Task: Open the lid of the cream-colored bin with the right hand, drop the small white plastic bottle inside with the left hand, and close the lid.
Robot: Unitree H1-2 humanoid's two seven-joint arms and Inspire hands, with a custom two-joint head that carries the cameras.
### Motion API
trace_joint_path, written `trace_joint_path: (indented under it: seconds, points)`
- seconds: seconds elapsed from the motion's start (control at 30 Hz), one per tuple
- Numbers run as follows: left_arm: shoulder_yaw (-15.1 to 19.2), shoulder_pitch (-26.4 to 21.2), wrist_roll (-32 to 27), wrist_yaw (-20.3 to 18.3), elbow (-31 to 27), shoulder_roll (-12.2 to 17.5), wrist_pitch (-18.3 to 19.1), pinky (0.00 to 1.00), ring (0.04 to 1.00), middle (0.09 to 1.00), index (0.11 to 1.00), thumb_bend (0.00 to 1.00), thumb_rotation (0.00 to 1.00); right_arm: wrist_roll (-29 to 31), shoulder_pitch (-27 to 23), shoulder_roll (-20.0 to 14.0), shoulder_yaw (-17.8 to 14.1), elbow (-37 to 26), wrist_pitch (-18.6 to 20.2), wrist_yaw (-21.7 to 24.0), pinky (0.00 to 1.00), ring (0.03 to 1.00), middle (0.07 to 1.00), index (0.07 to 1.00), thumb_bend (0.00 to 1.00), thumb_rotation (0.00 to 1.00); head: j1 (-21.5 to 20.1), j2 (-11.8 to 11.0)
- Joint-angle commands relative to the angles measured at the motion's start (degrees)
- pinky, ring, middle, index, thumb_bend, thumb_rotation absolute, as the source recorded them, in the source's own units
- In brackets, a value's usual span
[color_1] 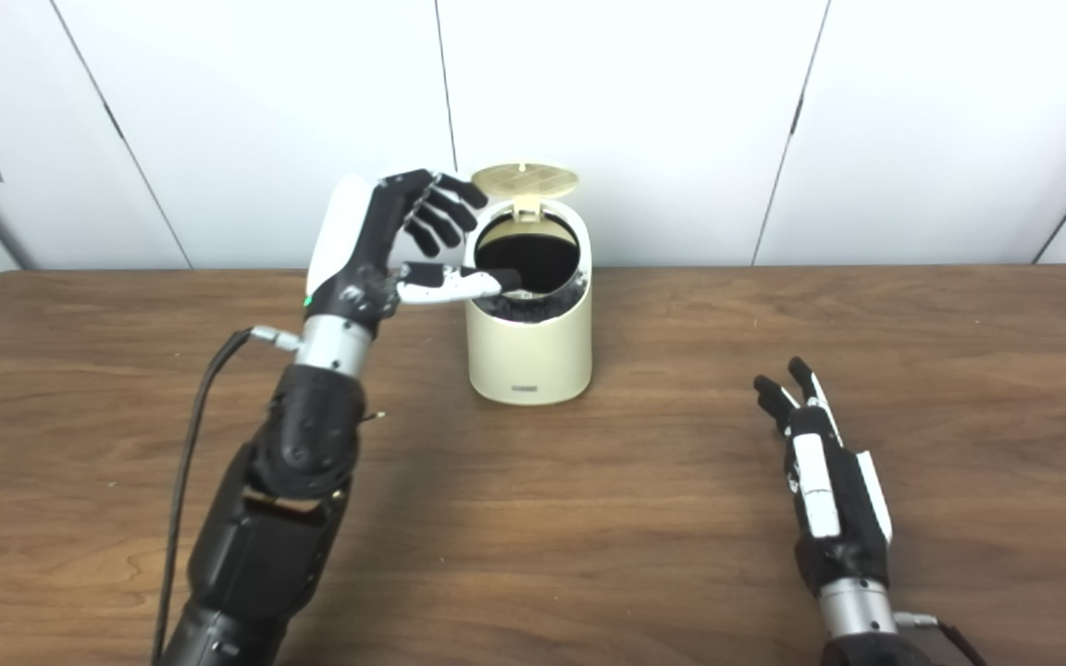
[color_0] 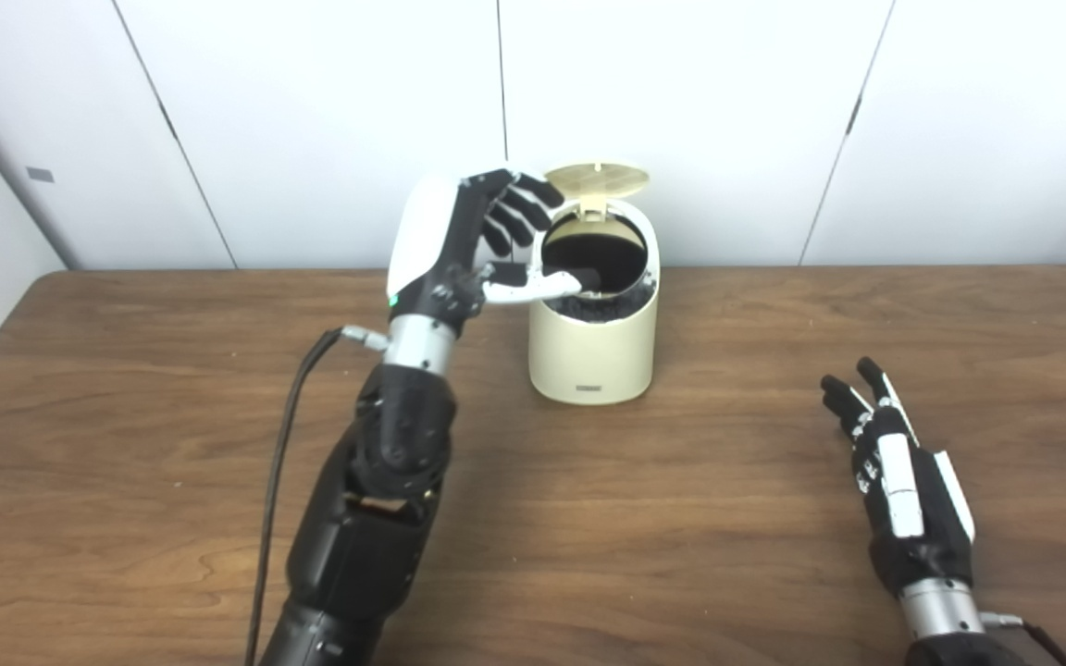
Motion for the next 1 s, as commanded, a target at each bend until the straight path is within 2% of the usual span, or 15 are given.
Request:
trace_joint_path:
  seconds: [0.0, 0.17, 0.33, 0.47, 0.63, 0.7, 0.73, 0.8, 0.9, 0.97]
  points:
    - [1.4, -0.5, -3.3, -3.2, -4.0, 2.1, 1.1, 0.38, 0.470, 0.543, 0.593, 0.87, 0.23, 0.2, 0.6, -0.1, -0.3, 1.4, -2.2, 0.0, 1.00, 0.917, 0.877, 0.965, 0.67, 0.90, -0.1, 0.0]
    - [3.8, 3.4, -8.5, -7.5, -9.1, 5.5, 3.8, 0.46, 0.567, 0.627, 0.641, 0.77, 0.28, -0.1, 0.5, -0.3, -0.4, 1.2, -2.3, 0.0, 1.00, 0.916, 0.876, 0.967, 0.65, 0.91, 0.1, 0.1]
    - [6.4, 7.5, -10.7, -7.1, -10.1, 7.1, 2.9, 0.56, 0.660, 0.713, 0.709, 0.72, 0.40, 0.7, 0.4, -0.7, -0.6, 2.1, -3.1, 0.6, 1.00, 0.922, 0.884, 0.972, 0.65, 0.90, 0.2, 0.1]
    - [8.3, 10.8, -9.7, -4.3, -9.1, 6.6, 1.5, 0.58, 0.670, 0.719, 0.746, 0.69, 0.42, 1.1, 0.5, -1.0, -0.7, 1.4, -2.5, 0.6, 1.00, 0.920, 0.886, 0.969, 0.66, 0.91, 0.0, 0.3]
    - [9.6, 14.2, -9.6, -1.1, -7.2, 5.1, -1.7, 0.59, 0.676, 0.746, 0.793, 0.61, 0.55, 2.4, 0.0, -1.9, -0.9, 1.1, -2.8, 1.3, 1.00, 0.934, 0.894, 0.978, 0.65, 0.92, 0.1, 0.6]
    - [10.5, 15.3, -12.8, -1.3, -6.6, 4.1, -3.2, 0.62, 0.707, 0.766, 0.797, 0.52, 0.64, 4.8, -0.6, -2.0, -1.4, 1.8, -3.4, 2.3, 1.00, 0.945, 0.913, 0.984, 0.64, 0.90, 0.0, 0.7]
    - [11.1, 15.8, -15.2, -1.8, -6.5, 3.5, -3.4, 0.66, 0.736, 0.787, 0.810, 0.52, 0.74, 5.6, -1.1, -2.1, -1.6, 2.2, -3.8, 2.6, 1.00, 0.950, 0.924, 0.990, 0.65, 0.89, 0.0, 0.7]
    - [12.6, 17.0, -20.0, -2.5, -6.3, 2.2, -3.2, 0.74, 0.803, 0.835, 0.844, 0.57, 0.89, 6.1, -2.1, -2.4, -1.8, 2.3, -3.8, 3.0, 1.00, 0.948, 0.933, 0.987, 0.66, 0.88, -0.2, 0.8]
    - [13.8, 18.7, -25.0, -3.4, -6.0, 0.7, -3.4, 0.83, 0.870, 0.898, 0.904, 0.67, 0.98, 6.5, -3.4, -3.1, -1.7, 1.2, -2.8, 3.6, 1.00, 0.962, 0.944, 0.987, 0.67, 0.89, -0.3, 0.9]
    - [14.1, 20.1, -26.6, -3.7, -5.6, 0.3, -4.6, 0.88, 0.912, 0.937, 0.946, 0.69, 1.00, 6.4, -4.6, -3.6, -1.7, 0.1, -1.4, 3.4, 1.00, 0.965, 0.948, 0.980, 0.68, 0.89, -0.4, 1.1]
